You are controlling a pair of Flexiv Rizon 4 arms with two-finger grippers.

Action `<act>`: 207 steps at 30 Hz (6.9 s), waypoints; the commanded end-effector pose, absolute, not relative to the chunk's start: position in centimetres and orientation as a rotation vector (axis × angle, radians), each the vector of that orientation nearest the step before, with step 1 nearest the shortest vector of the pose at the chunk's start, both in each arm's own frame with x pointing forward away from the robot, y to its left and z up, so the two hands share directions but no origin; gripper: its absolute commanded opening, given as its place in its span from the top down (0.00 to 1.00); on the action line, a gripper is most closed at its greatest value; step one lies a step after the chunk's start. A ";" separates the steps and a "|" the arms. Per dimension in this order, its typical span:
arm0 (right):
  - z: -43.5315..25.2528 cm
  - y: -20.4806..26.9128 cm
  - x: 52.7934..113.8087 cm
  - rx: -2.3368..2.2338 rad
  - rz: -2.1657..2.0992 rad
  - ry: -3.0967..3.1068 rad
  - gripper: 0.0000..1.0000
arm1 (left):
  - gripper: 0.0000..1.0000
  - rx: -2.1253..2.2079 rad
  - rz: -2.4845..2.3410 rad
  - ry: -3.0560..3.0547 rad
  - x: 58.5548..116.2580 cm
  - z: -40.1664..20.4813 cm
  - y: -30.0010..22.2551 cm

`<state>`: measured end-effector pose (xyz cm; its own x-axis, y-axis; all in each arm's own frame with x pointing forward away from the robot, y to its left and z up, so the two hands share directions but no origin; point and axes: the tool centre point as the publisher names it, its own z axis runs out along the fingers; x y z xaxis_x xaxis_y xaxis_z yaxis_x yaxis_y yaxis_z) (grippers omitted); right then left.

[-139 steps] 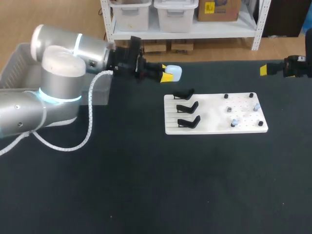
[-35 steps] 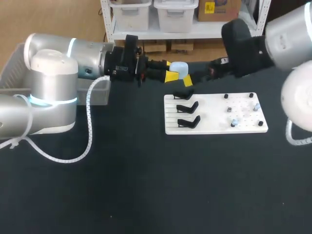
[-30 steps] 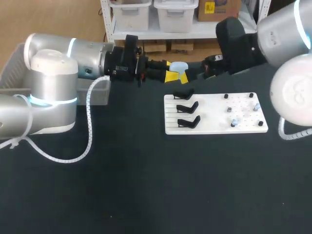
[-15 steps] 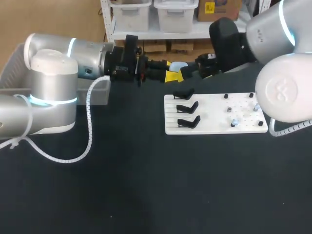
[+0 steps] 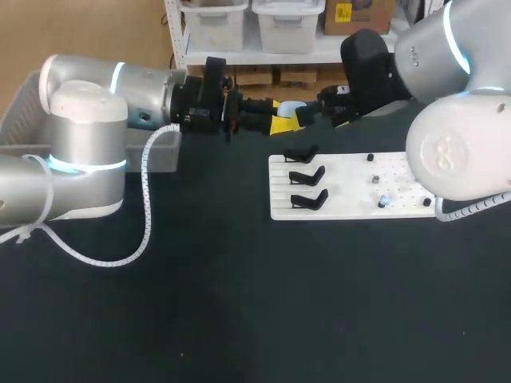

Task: Pick up each earbud case from the left stands, insert the matching earbuds, close the lid, and place the case in the box.

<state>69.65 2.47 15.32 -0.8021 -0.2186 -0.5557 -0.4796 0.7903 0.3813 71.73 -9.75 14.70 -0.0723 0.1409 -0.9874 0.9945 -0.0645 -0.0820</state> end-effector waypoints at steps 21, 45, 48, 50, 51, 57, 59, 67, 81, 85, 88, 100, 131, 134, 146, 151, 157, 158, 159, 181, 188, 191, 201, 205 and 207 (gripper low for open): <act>14.6 2.3 71.6 -0.475 0.693 2.505 0.00 | 1.00 1.327 -1.250 1.337 71.8 14.7 -9.8; 18.7 0.7 72.2 -0.476 0.595 2.410 0.00 | 1.00 1.327 -1.250 1.337 71.8 14.7 -9.8; 19.7 -0.2 71.7 -0.509 0.509 2.397 0.00 | 1.00 1.327 -1.250 1.337 71.8 14.7 -9.8; 20.1 -0.9 71.2 -0.535 0.452 2.402 0.00 | 1.00 1.327 -1.250 1.337 71.8 14.7 -9.8; 20.3 -1.3 70.9 -0.551 0.428 2.410 0.00 | 1.00 1.327 -1.250 1.337 71.8 14.7 -9.8; 20.3 -3.7 69.4 -0.582 0.332 2.470 0.00 | 1.00 1.344 -1.238 1.318 71.7 14.8 -9.9; 20.1 -4.5 69.0 -0.575 0.318 2.495 0.00 | 1.00 1.368 -1.221 1.309 71.8 14.9 -10.1; 19.1 -7.6 67.7 -0.493 0.327 2.568 0.00 | 1.00 1.383 -1.180 1.278 71.5 15.4 -10.5; 16.0 -11.5 67.1 -0.494 0.199 2.707 0.00 | 1.00 1.333 -1.164 1.234 70.5 14.8 -11.2; 14.8 -12.3 67.0 -0.523 0.187 2.743 0.00 | 1.00 1.327 -1.164 1.234 70.3 14.5 -11.3; 13.7 -13.1 66.9 -0.551 0.175 2.775 0.00 | 1.00 1.323 -1.161 1.230 70.2 14.5 -11.5; 11.0 -15.3 66.4 -0.592 0.090 2.846 0.00 | 1.00 1.324 -1.163 1.213 70.0 14.4 -11.8; 7.5 -16.7 67.5 -0.535 0.034 2.860 0.00 | 1.00 1.324 -1.163 1.213 70.0 14.4 -11.8; 7.5 -16.7 67.5 -0.535 0.034 2.860 0.00 | 1.00 1.324 -1.163 1.213 70.0 14.4 -11.8; 4.9 -17.0 68.5 -0.507 -0.090 2.913 0.00 | 1.00 1.324 -1.163 1.213 70.0 14.4 -11.8; 4.6 -17.3 69.1 -0.490 -0.134 2.913 0.00 | 1.00 1.324 -1.163 1.213 70.0 14.4 -11.8; 4.0 -17.6 69.3 -0.457 -0.160 2.938 0.00 | 1.00 1.324 -1.163 1.213 70.0 14.4 -11.8; 3.9 -17.7 69.4 -0.448 -0.159 2.944 0.02 | 1.00 1.324 -1.163 1.213 70.0 14.4 -11.8; 3.7 -17.8 69.4 -0.445 -0.164 2.951 0.04 | 1.00 1.324 -1.163 1.213 70.0 14.4 -11.8; 2.3 -17.7 69.8 -0.377 -0.193 2.971 0.58 | 1.00 1.324 -1.163 1.213 70.0 14.4 -11.8; 1.9 -18.0 70.0 -0.354 -0.218 2.966 0.65 | 1.00 1.324 -1.163 1.213 70.0 14.4 -11.8; 1.6 -18.0 70.0 -0.354 -0.219 2.970 0.67 | 1.00 1.324 -1.163 1.213 70.0 14.4 -11.8; 1.3 -17.8 70.2 -0.342 -0.260 2.958 0.66 | 1.00 1.324 -1.163 1.213 70.0 14.4 -11.8; 1.2 -17.7 70.4 -0.336 -0.281 2.952 0.67 | 1.00 1.324 -1.163 1.213 70.0 14.4 -11.8; 1.0 -17.7 70.4 -0.336 -0.303 2.950 0.67 | 1.00 1.324 -1.163 1.213 70.0 14.4 -11.8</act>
